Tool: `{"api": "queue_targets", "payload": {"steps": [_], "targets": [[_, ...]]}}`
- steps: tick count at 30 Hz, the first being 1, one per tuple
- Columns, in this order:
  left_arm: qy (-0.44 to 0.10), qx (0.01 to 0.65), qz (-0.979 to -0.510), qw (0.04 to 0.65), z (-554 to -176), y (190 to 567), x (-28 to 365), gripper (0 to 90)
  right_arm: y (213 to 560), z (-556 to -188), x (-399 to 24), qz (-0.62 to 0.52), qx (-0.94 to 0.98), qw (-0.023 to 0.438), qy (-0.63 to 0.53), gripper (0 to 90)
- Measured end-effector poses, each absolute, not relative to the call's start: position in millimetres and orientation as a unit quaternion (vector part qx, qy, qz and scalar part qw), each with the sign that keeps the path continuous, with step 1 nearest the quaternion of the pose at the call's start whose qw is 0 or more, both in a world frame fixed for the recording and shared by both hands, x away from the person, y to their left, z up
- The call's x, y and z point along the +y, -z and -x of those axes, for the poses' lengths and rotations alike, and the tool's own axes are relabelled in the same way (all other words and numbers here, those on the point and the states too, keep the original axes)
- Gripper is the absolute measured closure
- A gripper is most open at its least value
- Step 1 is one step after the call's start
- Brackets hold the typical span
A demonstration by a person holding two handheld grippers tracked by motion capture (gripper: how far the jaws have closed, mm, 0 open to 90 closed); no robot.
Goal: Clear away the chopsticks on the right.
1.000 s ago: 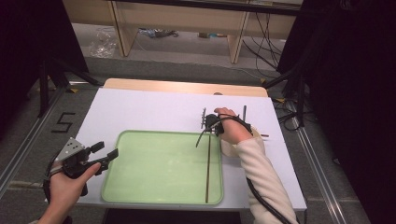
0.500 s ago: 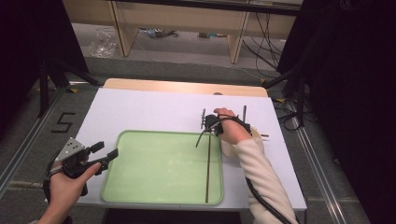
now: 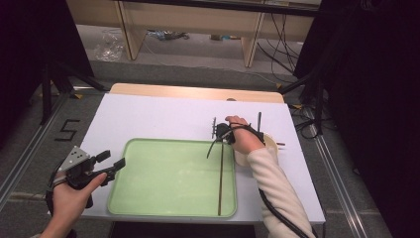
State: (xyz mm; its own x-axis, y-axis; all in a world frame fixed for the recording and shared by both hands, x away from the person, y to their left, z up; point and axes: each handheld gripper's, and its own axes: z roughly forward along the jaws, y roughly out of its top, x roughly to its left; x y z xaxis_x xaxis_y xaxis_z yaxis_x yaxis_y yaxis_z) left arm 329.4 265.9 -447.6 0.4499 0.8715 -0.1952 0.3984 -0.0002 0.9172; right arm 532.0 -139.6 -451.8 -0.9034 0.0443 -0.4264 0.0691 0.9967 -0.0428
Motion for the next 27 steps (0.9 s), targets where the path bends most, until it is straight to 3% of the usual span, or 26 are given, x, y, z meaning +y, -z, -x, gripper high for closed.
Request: {"api": "queue_targets", "payload": {"steps": [11,27], "targets": [[-0.226,0.474,-0.670,0.525,-329.2,447.4,265.9,31.8,450.9,-527.7,-138.1,-0.013,0.973,0.227,0.031,87.1],[-0.224,0.474,-0.669,0.526,-329.2,447.5,265.8,31.9,432.2,-525.0,-137.0,0.008,0.959,0.284,-0.006,87.2]]}}
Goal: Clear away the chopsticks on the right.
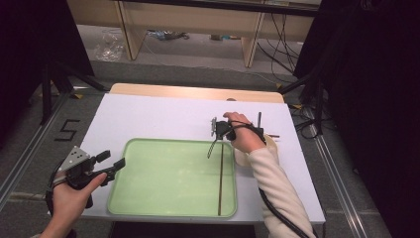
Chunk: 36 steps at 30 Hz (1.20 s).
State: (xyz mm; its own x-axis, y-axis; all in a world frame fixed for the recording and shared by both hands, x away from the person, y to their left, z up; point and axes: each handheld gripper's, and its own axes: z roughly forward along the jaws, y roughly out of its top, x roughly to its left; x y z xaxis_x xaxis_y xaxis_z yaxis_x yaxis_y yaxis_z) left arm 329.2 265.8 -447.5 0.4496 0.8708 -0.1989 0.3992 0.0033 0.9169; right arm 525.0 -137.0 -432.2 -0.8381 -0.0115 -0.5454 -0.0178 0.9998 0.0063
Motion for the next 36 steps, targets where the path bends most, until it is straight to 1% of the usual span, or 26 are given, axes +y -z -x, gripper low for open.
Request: {"api": "queue_targets", "payload": {"steps": [8,11,22,26,32,34,36], "targets": [[-0.227,0.473,-0.670,0.525,-329.2,447.3,266.3,31.9,412.1,-518.5,-133.2,-0.020,0.945,0.321,-0.056,87.3],[-0.225,0.474,-0.670,0.526,-329.3,447.6,266.0,31.9,403.4,-515.9,-133.1,-0.033,0.936,0.344,-0.073,87.3],[-0.224,0.474,-0.670,0.526,-329.4,447.7,266.1,31.9,380.0,-507.5,-130.4,-0.070,0.912,0.373,-0.160,87.3],[-0.226,0.474,-0.669,0.526,-329.1,447.5,266.0,31.9,371.1,-504.1,-130.9,-0.081,0.906,0.368,-0.191,87.3],[-0.222,0.479,-0.666,0.527,-329.0,447.8,265.3,31.9,356.2,-498.9,-132.9,-0.105,0.887,0.374,-0.250,87.3],[-0.222,0.479,-0.666,0.527,-329.0,447.8,265.3,31.9,351.5,-495.7,-133.3,-0.121,0.881,0.364,-0.277,87.3],[-0.224,0.475,-0.669,0.526,-329.1,447.7,265.8,31.9,347.3,-494.6,-134.4,-0.126,0.875,0.363,-0.293,87.3]]}}
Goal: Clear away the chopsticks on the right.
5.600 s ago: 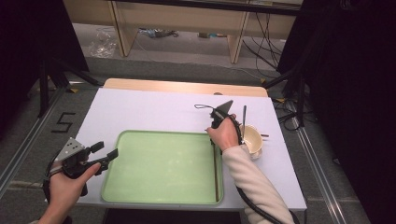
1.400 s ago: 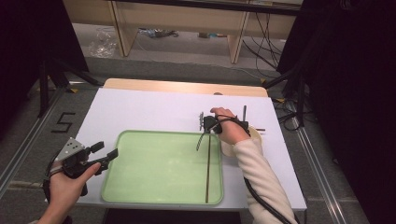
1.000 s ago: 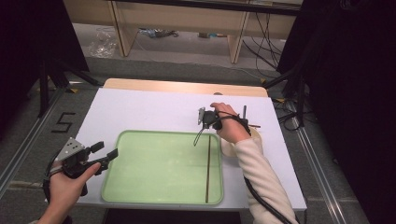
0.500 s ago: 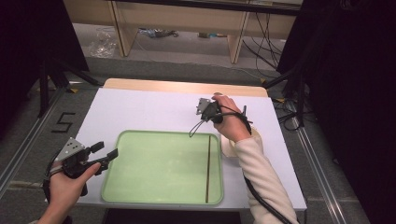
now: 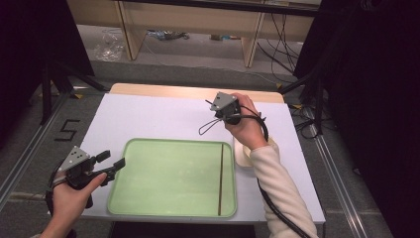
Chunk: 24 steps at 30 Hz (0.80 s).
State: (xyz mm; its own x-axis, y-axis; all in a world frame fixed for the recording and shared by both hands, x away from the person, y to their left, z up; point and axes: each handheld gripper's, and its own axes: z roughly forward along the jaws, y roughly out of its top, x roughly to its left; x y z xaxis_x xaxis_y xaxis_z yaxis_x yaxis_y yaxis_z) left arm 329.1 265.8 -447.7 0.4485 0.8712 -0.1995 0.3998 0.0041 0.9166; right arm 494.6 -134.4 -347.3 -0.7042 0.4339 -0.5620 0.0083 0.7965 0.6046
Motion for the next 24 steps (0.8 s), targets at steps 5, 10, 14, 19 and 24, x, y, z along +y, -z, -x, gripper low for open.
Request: {"api": "queue_targets", "payload": {"steps": [5,10,14,19,24], "targets": [[-0.222,0.479,-0.666,0.527,-328.9,447.7,265.3,31.9,339.5,-494.5,-139.3,-0.148,0.850,0.372,-0.343,87.3],[-0.225,0.474,-0.670,0.526,-329.1,447.5,265.9,31.9,333.3,-494.4,-144.8,-0.181,0.829,0.362,-0.386,87.3],[-0.225,0.474,-0.670,0.525,-329.2,447.6,265.9,31.9,328.9,-493.2,-147.0,-0.197,0.815,0.353,-0.415,87.3],[-0.224,0.476,-0.668,0.526,-329.0,447.6,265.7,31.9,325.0,-492.6,-149.6,-0.220,0.801,0.340,-0.440,87.3],[-0.227,0.474,-0.670,0.525,-329.2,447.4,266.3,31.9,323.8,-492.5,-152.3,-0.252,0.792,0.320,-0.455,87.4]]}}
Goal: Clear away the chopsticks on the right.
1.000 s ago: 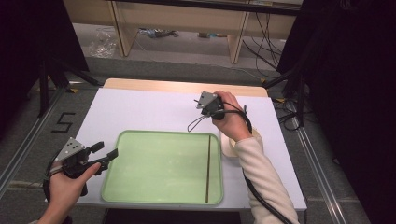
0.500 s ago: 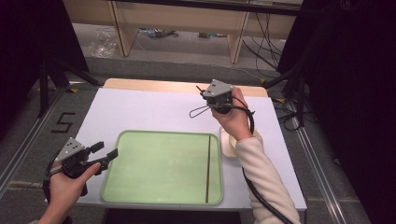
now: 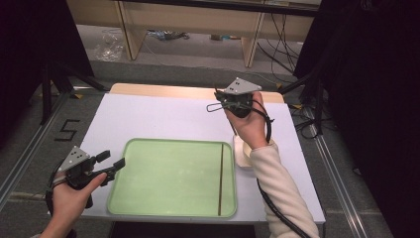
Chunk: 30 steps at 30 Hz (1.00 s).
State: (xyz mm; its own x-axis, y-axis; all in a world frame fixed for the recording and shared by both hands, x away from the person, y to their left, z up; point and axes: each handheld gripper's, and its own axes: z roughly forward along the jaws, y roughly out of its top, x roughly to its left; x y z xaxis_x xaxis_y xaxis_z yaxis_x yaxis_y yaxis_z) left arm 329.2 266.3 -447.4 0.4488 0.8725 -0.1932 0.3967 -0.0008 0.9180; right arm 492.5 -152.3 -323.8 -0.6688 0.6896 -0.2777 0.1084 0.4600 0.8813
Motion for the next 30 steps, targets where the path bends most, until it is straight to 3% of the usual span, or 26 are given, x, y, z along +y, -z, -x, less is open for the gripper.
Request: {"api": "queue_targets", "payload": {"steps": [13,30], "targets": [[-0.225,0.474,-0.669,0.526,-329.2,447.5,266.1,31.9,315.6,-489.7,-158.5,-0.334,0.766,0.256,-0.486,87.3],[-0.226,0.475,-0.669,0.526,-329.1,447.4,266.3,31.8,309.1,-484.4,-160.4,-0.403,0.747,0.216,-0.483,87.4]]}}
